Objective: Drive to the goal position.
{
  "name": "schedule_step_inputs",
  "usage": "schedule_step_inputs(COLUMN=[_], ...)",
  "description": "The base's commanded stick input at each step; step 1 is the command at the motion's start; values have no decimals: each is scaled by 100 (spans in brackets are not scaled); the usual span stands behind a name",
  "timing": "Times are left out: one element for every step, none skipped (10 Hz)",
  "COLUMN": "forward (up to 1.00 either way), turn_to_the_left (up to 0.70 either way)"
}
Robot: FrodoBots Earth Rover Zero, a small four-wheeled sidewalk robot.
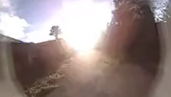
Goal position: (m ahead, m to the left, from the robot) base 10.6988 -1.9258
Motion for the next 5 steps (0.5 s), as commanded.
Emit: schedule_step_inputs(forward=[100,100,100,100,100], turn_to_the_left=[0,0,0,0,0])
